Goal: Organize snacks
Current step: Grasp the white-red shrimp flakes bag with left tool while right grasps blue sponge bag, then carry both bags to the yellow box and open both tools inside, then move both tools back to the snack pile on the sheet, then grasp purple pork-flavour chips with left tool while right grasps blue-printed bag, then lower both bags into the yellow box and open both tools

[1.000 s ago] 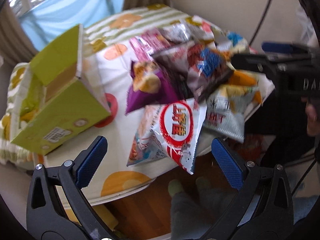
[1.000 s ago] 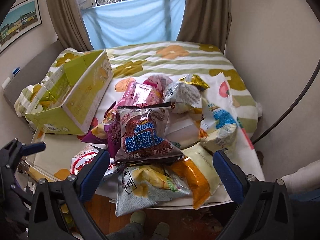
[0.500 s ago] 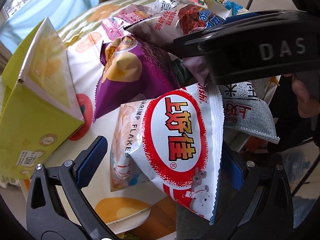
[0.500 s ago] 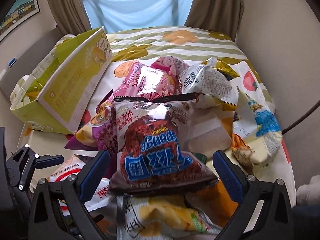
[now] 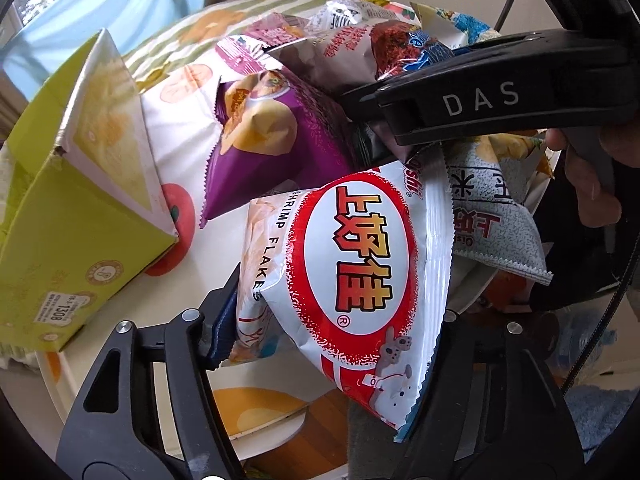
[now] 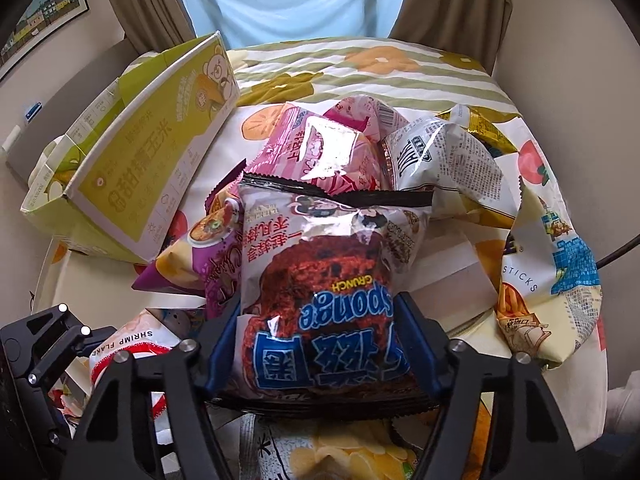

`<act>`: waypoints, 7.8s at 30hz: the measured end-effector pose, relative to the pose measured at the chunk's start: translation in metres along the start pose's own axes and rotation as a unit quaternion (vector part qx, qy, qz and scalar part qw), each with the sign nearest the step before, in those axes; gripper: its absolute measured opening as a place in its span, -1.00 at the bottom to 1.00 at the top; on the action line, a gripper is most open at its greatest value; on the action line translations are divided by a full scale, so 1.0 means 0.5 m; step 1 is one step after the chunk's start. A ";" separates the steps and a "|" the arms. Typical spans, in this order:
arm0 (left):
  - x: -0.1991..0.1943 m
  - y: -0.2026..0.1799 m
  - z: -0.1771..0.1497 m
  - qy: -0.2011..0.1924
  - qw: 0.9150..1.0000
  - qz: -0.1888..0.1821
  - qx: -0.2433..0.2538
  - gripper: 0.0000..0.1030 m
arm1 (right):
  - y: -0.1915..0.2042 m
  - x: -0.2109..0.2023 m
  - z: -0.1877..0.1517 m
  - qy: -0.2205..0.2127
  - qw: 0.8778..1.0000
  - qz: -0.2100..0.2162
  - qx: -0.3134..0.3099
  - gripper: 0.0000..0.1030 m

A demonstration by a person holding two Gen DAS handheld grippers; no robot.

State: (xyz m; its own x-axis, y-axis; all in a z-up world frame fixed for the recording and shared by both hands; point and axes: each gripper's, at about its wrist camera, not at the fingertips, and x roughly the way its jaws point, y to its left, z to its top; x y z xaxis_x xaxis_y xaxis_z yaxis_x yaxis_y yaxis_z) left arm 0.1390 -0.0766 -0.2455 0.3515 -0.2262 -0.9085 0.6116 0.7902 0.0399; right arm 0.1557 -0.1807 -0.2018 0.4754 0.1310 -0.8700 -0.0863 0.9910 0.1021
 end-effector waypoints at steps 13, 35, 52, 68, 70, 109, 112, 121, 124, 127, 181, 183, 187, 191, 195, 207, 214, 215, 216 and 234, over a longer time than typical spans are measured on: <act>-0.141 -0.054 0.010 -0.039 0.997 0.047 -0.036 0.23 | -0.019 -0.102 0.010 -0.037 0.999 0.025 -0.011 0.20; -0.330 0.212 0.029 -0.129 0.960 0.196 -0.155 0.24 | 0.119 -0.238 0.203 -0.130 0.981 0.083 -0.115 0.20; -0.217 0.575 0.059 -0.074 0.974 0.158 -0.147 0.31 | 0.361 -0.094 0.331 -0.087 0.989 0.096 -0.071 0.21; -0.232 0.649 -0.016 -0.066 0.956 0.125 -0.259 0.92 | 0.403 -0.022 0.340 -0.045 0.990 0.115 -0.073 0.21; -0.240 0.661 -0.031 -0.071 0.950 0.119 -0.280 0.92 | 0.416 -0.010 0.339 -0.036 0.990 0.114 -0.080 0.21; -0.321 0.476 -0.041 -0.115 0.955 0.102 -0.255 0.92 | 0.327 -0.132 0.214 -0.076 0.994 0.077 -0.034 1.00; -0.325 0.413 -0.007 -0.121 0.957 0.102 -0.241 0.92 | 0.268 -0.162 0.198 -0.086 0.994 0.067 -0.028 1.00; -0.289 0.199 0.109 -0.124 0.967 0.072 -0.211 0.92 | 0.067 -0.248 0.127 -0.103 0.994 0.036 -0.026 1.00; -0.262 0.133 0.139 -0.117 0.970 0.067 -0.204 0.92 | 0.006 -0.259 0.108 -0.103 0.994 0.025 -0.024 1.00; -0.225 0.072 0.167 -0.105 0.973 0.066 -0.197 0.92 | -0.061 -0.259 0.087 -0.098 0.995 0.023 -0.016 1.00; 0.134 0.078 0.184 0.055 0.989 -0.024 -0.139 0.43 | -0.299 0.011 0.008 0.034 0.978 -0.065 0.195 0.72; 0.123 0.076 0.183 0.051 0.989 -0.021 -0.139 0.43 | -0.302 0.016 0.007 0.038 0.978 -0.067 0.194 0.68; 0.104 0.074 0.182 0.043 0.989 -0.011 -0.142 0.43 | -0.305 0.018 0.008 0.042 0.978 -0.071 0.190 0.37; 0.082 0.068 0.171 0.040 0.988 -0.002 -0.152 0.43 | -0.303 0.007 0.005 0.036 0.980 -0.065 0.184 0.16; 0.052 0.062 0.167 0.027 0.987 0.011 -0.159 0.43 | -0.298 -0.015 0.000 0.023 0.982 -0.058 0.177 0.15; -0.061 0.029 0.175 -0.037 0.983 0.066 -0.167 0.43 | -0.290 -0.113 0.005 -0.029 0.988 -0.036 0.150 0.15; -0.127 0.020 0.176 -0.072 0.976 0.096 -0.183 0.43 | -0.278 -0.164 0.019 -0.059 0.991 -0.011 0.120 0.15; -0.134 0.022 0.175 -0.076 0.975 0.099 -0.186 0.43 | -0.274 -0.169 0.022 -0.062 0.991 -0.008 0.115 0.15; -0.144 0.024 0.173 -0.079 0.973 0.103 -0.192 0.43 | -0.269 -0.174 0.026 -0.065 0.992 -0.002 0.109 0.15; -0.287 0.307 0.134 -0.128 0.940 0.181 -0.258 0.43 | -0.005 -0.204 0.196 -0.119 0.988 0.094 -0.007 0.15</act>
State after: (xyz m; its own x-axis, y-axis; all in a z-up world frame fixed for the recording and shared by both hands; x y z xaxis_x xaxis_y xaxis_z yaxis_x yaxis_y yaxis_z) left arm 0.2301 0.0390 -0.0808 0.6701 0.0336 -0.7415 0.0169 0.9980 0.0604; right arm 0.1934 -0.1941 -0.0659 0.6419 0.3176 -0.6980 -0.2036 0.9481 0.2442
